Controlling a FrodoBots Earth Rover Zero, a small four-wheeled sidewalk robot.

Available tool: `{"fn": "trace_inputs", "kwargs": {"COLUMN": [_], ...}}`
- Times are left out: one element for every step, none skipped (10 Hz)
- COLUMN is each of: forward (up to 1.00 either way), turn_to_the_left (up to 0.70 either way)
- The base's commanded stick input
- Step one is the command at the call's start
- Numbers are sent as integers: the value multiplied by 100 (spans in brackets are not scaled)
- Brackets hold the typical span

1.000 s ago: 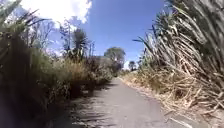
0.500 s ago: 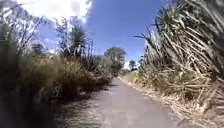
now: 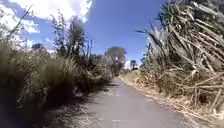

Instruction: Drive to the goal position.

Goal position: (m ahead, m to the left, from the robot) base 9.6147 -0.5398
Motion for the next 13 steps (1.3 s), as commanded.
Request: {"fn": "trace_inputs", "kwargs": {"forward": [70, 85, 85, 85, 85, 85, 85, 85, 85, 85, 85, 85, 85], "turn_to_the_left": [0, 0, 0, 0, 0, 0, 0, 0, 0, 0, 0, 0, 0]}}
